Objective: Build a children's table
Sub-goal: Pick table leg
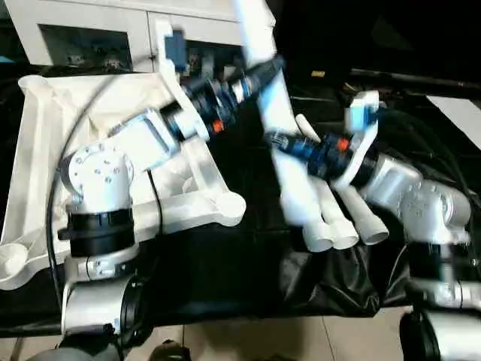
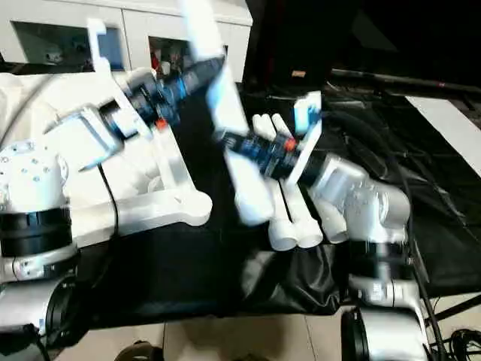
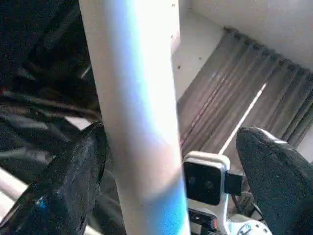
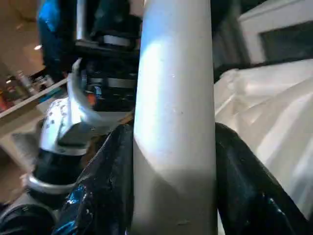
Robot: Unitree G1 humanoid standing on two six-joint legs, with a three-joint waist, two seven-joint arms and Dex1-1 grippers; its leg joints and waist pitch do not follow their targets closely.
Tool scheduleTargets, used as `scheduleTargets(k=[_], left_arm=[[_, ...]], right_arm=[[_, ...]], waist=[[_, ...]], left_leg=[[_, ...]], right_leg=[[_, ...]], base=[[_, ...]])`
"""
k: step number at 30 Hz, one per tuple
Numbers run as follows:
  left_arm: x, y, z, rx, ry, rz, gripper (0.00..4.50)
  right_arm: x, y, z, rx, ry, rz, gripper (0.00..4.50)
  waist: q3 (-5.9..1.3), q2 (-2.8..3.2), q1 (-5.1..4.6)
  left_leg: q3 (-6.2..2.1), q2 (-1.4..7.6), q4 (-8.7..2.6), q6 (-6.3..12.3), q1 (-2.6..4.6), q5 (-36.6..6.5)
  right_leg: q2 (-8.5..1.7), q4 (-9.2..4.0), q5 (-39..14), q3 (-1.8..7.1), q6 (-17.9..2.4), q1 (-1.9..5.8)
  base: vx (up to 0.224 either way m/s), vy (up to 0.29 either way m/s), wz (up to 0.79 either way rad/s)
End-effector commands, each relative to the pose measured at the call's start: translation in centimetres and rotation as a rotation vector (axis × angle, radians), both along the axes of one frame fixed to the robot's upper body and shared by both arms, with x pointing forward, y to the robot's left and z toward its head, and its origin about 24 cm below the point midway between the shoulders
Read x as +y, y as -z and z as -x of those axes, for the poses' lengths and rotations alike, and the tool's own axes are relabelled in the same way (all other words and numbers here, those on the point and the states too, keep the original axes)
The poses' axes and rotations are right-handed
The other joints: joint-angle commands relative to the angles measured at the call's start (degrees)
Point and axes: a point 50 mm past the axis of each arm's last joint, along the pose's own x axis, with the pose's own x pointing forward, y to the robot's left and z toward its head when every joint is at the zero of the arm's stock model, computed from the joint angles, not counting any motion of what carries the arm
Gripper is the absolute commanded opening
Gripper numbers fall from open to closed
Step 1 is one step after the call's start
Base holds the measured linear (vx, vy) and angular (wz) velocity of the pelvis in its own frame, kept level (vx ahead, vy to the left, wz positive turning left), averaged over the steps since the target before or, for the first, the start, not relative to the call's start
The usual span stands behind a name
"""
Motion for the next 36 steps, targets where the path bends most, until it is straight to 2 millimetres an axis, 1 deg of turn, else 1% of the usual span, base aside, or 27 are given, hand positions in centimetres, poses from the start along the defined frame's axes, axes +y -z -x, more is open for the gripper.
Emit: scheduleTargets(k=[1, 2, 3, 5, 6, 7, 8, 9, 13, 15, 16, 17, 18, 19, 20, 21, 22, 24, 25, 26, 27, 29, 30, 31, 32, 34, 36], left_arm=[[-0.9, 0.1, 0.3, 0.006, 0.016, -0.037, 4.5], [-1.0, 0.3, 0.3, 0.026, 0.011, -0.035, 4.5], [-1.1, 0.4, 0.3, 0.034, 0.011, -0.031, 4.5], [-1.3, 0.3, 0.2, 0.044, 0.007, -0.03, 4.5], [-1.3, 0.3, 0.2, 0.045, 0.011, -0.034, 4.5], [-1.4, 0.2, 0.2, 0.046, 0.014, -0.036, 4.5], [-1.4, 0.0, 0.1, 0.053, 0.015, -0.033, 4.5], [-1.4, 0.0, 0.0, 0.054, 0.014, -0.034, 4.31], [-1.3, 0.3, -0.4, 0.076, -0.048, -0.087, 4.09], [-1.3, 0.4, -0.5, 0.083, -0.072, -0.093, 3.86], [-1.2, 0.8, -1.0, 0.095, -0.146, -0.128, 3.86], [-1.1, 1.1, -1.2, 0.107, -0.182, -0.14, 3.74], [-1.1, 1.2, -1.3, 0.112, -0.199, -0.148, 3.7], [-1.0, 1.5, -1.5, 0.118, -0.231, -0.165, 3.69], [-0.9, 1.7, -1.8, 0.134, -0.273, -0.175, 3.42], [-0.9, 1.9, -2.0, 0.147, -0.301, -0.176, 3.32], [-0.9, 1.9, -2.0, 0.148, -0.302, -0.176, 3.32], [-1.3, 2.5, -2.2, 0.183, -0.331, -0.148, 3.1], [-1.3, 2.7, -2.3, 0.188, -0.348, -0.156, 3.1], [-1.3, 2.9, -2.5, 0.189, -0.378, -0.174, 2.97], [-1.3, 2.9, -2.5, 0.186, -0.39, -0.18, 2.83], [-1.3, 3.0, -2.7, 0.208, -0.423, -0.151, 2.83], [-1.4, 3.1, -2.8, 0.221, -0.441, -0.131, 2.79], [-1.5, 3.2, -2.8, 0.222, -0.438, -0.129, 2.62], [-1.6, 3.3, -2.8, 0.224, -0.435, -0.128, 2.5], [-1.8, 3.3, -2.8, 0.229, -0.44, -0.129, 2.43], [-1.9, 3.5, -3.0, 0.239, -0.47, -0.136, 2.4]], right_arm=[[-0.1, -0.8, 0.4, -0.043, -0.026, 0.007, 1.8], [0.0, -0.4, 0.5, -0.046, -0.023, 0.022, 1.8], [0.0, -0.2, 0.5, -0.047, -0.014, 0.029, 1.8], [0.2, -0.2, 0.5, -0.048, 0.004, 0.031, 1.8], [0.2, -0.2, 0.5, -0.048, 0.006, 0.029, 1.8], [0.3, -0.3, 0.6, -0.05, 0.009, 0.028, 1.8], [0.5, -0.5, 0.6, -0.05, 0.014, 0.028, 1.8], [0.5, -0.5, 0.7, -0.049, 0.014, 0.028, 1.8], [0.8, -0.4, 0.3, -0.067, 0.06, 0.048, 1.8], [0.9, -0.3, 0.0, -0.078, 0.092, 0.068, 1.8], [1.4, 0.2, -0.3, -0.114, 0.144, 0.126, 1.8], [1.9, 0.5, -0.4, -0.125, 0.18, 0.155, 1.8], [2.4, 0.7, -0.4, -0.138, 0.199, 0.171, 1.8], [2.8, 0.9, -0.5, -0.159, 0.237, 0.183, 1.8], [3.2, 1.0, -0.7, -0.153, 0.28, 0.186, 1.8], [3.6, 1.1, -0.7, -0.168, 0.311, 0.205, 1.8], [3.6, 1.1, -0.7, -0.171, 0.317, 0.209, 1.8], [4.7, 1.8, -1.0, -0.262, 0.441, 0.323, 1.8], [5.0, 2.2, -1.1, -0.281, 0.47, 0.365, 1.8], [5.4, 2.6, -1.1, -0.326, 0.495, 0.42, 1.8], [5.5, 2.6, -1.1, -0.345, 0.497, 0.434, 1.8], [5.7, 3.0, -1.3, -0.361, 0.535, 0.461, 1.8], [6.0, 3.6, -1.6, -0.401, 0.571, 0.516, 1.8], [6.2, 3.7, -1.5, -0.421, 0.562, 0.529, 1.8], [6.3, 3.8, -1.4, -0.432, 0.554, 0.537, 1.8], [6.4, 4.0, -1.4, -0.435, 0.565, 0.548, 1.8], [6.2, 4.0, -1.7, -0.469, 0.637, 0.571, 1.8]], waist=[[-4.79, 1.57, 0.43], [-4.79, 2.35, 0.24], [-4.98, 1.78, 0.39], [-4.99, 1.8, 0.53], [-5.06, 2.13, 0.66], [-4.96, 1.45, 0.5], [-4.97, 1.65, 0.63], [-4.86, 1.53, 0.65], [-4.6, 1.62, 0.65], [-4.7, 1.72, 0.71], [-4.69, 1.76, 0.67], [-4.65, 2.32, 0.56], [-4.71, 2.68, 0.3], [-4.78, 2.87, 0.2], [-4.81, 3.49, 0.17], [-4.84, 3.14, -0.11], [-4.89, 3.08, -0.06], [-4.95, 3.38, 0.13], [-4.9, 3.58, 0.04], [-4.93, 3.52, -0.13], [-4.87, 3.36, -0.32], [-4.78, 3.4, -0.57], [-4.77, 3.32, -0.65], [-4.75, 3.45, -0.7], [-4.81, 3.39, -0.73], [-4.76, 3.45, -0.82], [-4.81, 3.46, -0.84]], left_leg=[[-2.4, 3.74, -4.26, -3.11, 2.07, -8.44], [-2.39, 3.78, -4.38, -3.45, 2.15, -8.95], [-2.37, 3.73, -4.26, -3.25, 2.19, -8.42], [-2.33, 3.65, -4.23, -2.77, 1.91, -7.11], [-2.3, 3.69, -4.17, -2.63, 2.03, -6.71], [-2.18, 3.67, -4.21, -2.52, 2.0, -7.04], [-2.23, 3.65, -4.21, -2.56, 2.03, -7.14], [-2.23, 3.67, -4.22, -2.63, 2.08, -7.56], [-2.39, 3.81, -4.46, -3.44, 2.15, -9.73], [-2.49, 3.87, -4.49, -4.18, 2.14, -9.75], [-2.51, 3.86, -4.53, -4.35, 2.16, -9.83], [-2.63, 3.86, -4.6, -4.84, 2.09, -9.9], [-2.65, 3.83, -4.68, -5.33, 2.23, -10.78], [-2.76, 3.8, -4.69, -5.49, 2.19, -11.01], [-2.77, 3.82, -4.66, -5.77, 2.26, -10.97], [-2.74, 3.79, -4.73, -5.68, 2.32, -11.24], [-2.75, 3.75, -4.7, -5.63, 2.4, -11.18], [-2.69, 3.74, -4.61, -5.86, 2.08, -9.8], [-2.74, 3.7, -4.63, -6.17, 2.0, -9.66], [-2.68, 3.6, -4.67, -5.95, 2.12, -10.08], [-2.69, 3.57, -4.7, -5.62, 1.95, -10.61], [-2.66, 3.55, -4.68, -5.09, 2.0, -11.62], [-2.67, 3.65, -4.64, -5.03, 1.95, -11.83], [-2.64, 3.56, -4.6, -4.99, 1.97, -11.93], [-2.63, 3.55, -4.58, -4.41, 2.01, -11.84], [-2.65, 3.6, -4.63, -4.1, 1.98, -11.83], [-2.68, 3.73, -4.65, -4.03, 2.09, -11.79]], right_leg=[[-5.41, -4.85, -11.86, 2.99, -8.9, 2.33], [-5.11, -5.04, -9.57, 2.99, -9.15, 2.21], [-5.14, -4.7, -7.18, 2.91, -9.98, 2.52], [-5.21, -4.48, -5.1, 2.93, -10.8, 2.68], [-5.22, -4.38, -4.28, 2.86, -11.47, 2.69], [-5.15, -4.56, -4.71, 2.87, -11.53, 2.72], [-5.26, -4.47, -5.15, 2.87, -11.57, 2.79], [-5.31, -4.59, -6.63, 2.88, -11.28, 2.72], [-5.53, -5.14, -10.96, 2.93, -9.77, 2.52], [-5.53, -5.02, -11.19, 2.92, -9.13, 2.51], [-5.55, -5.05, -10.96, 2.92, -8.86, 2.47], [-5.48, -5.05, -10.45, 2.96, -8.42, 2.35], [-5.38, -5.2, -10.24, 2.91, -8.19, 2.2], [-5.39, -5.03, -9.77, 2.89, -8.34, 2.36], [-5.42, -4.9, -8.6, 2.96, -8.64, 2.19], [-5.19, -4.99, -7.7, 2.87, -8.97, 2.23], [-5.17, -4.91, -7.33, 2.82, -9.15, 2.37], [-5.42, -4.7, -5.7, 2.9, -9.37, 2.51], [-5.33, -4.67, -5.49, 2.89, -9.27, 2.47], [-5.17, -4.74, -5.33, 2.89, -9.14, 2.58], [-5.18, -4.79, -5.77, 2.91, -8.91, 2.7], [-5.17, -4.95, -6.91, 3.02, -8.79, 2.68], [-5.34, -5.02, -7.37, 3.04, -8.89, 2.6], [-5.24, -5.05, -7.45, 3.04, -8.97, 2.58], [-5.08, -4.95, -6.84, 3.05, -8.86, 2.66], [-4.96, -4.92, -6.26, 3.05, -8.77, 2.61], [-5.0, -4.8, -5.42, 3.01, -8.94, 2.49]], base=[[0.0, 0.0, 0.0], [0.0, 0.0, 0.0], [0.0, 0.0, 0.0], [0.0, 0.0, 0.0], [0.0, 0.0, 0.0], [0.0, 0.0, 0.0], [0.0, 0.0, 0.0], [0.0, 0.0, 0.0], [0.0, 0.0, 0.0], [0.0, 0.0, 0.0], [0.0, 0.0, 0.0], [0.0, 0.0, 0.0], [0.0, 0.0, 0.0], [0.0, 0.0, 0.0], [0.0, 0.0, 0.0], [0.0, 0.0, 0.0], [0.0, 0.0, 0.0], [0.0, 0.0, 0.0], [0.0, 0.0, 0.0], [0.0, 0.0, 0.0], [0.0, 0.0, 0.0], [0.0, 0.0, 0.0], [0.0, 0.0, 0.0], [0.0, 0.0, 0.0], [0.0, 0.0, 0.0], [0.0, 0.0, 0.0], [0.0, 0.0, 0.0]])
